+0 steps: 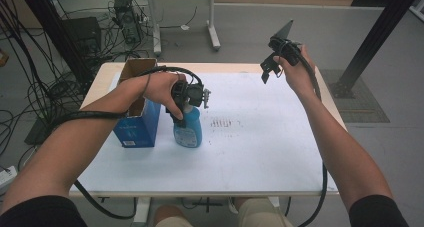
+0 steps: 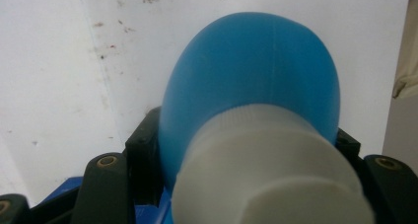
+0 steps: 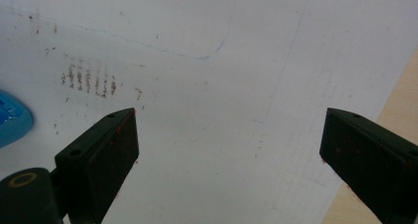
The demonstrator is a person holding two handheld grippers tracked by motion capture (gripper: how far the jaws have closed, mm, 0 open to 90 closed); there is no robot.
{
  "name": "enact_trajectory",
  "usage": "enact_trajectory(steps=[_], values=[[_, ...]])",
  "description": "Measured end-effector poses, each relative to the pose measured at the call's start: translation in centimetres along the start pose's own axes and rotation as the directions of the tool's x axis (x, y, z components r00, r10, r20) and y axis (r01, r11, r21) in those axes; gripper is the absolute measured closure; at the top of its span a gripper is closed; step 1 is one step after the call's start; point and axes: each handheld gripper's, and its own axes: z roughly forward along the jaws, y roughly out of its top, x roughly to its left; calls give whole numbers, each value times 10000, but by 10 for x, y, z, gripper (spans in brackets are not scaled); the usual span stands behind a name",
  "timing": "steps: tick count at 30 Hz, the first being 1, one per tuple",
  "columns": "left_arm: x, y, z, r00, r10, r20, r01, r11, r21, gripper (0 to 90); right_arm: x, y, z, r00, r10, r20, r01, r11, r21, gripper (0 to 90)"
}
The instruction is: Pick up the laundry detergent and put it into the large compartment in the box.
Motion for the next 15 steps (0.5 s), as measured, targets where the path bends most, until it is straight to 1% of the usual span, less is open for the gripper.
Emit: enact_trajectory(steps=[2,3,4,6,7,8,10,11,14,15], values=[[0,1,-1,9999,-114,-75,114,9999,-13,372,0,-1,0,10000,16,-14,-16,10000,-1,80],[1,3,-2,9999,-172,-13,172,9998,53,373,0,-1,-1,10000,-15,-10,15,10000,-11,80],[2,4,-3,9995,-311,52,311,9995,54,373,0,-2,-1,10000,-11,-8,11,10000,-17,80],[3,6,-5,9989,-428,191,428,9991,41,374,-1,-3,-2,10000,-1,-28,1,10000,-58,80],[4,7,-6,9981,-562,241,561,9984,62,374,-1,-4,-3,10000,-12,-16,12,10000,-90,80],[5,7,-8,9967,-753,310,752,9972,48,374,-2,-5,-3,10000,20,-32,-20,9999,-99,80],[6,7,-14,9950,-934,342,934,9956,3,374,-3,-6,-4,10000,-14,-30,14,9999,-110,80],[6,6,-18,9916,-1244,362,1247,9922,-67,374,-3,-6,-4,10000,-4,-33,4,10000,-97,80],[7,5,-28,9886,-1456,374,1460,9892,-88,374,-3,-6,-4,10000,-52,-59,52,9999,-95,80],[7,5,-33,9850,-1686,377,1692,9855,-132,374,-2,-7,-4,10000,-46,-61,45,9999,-98,80]])
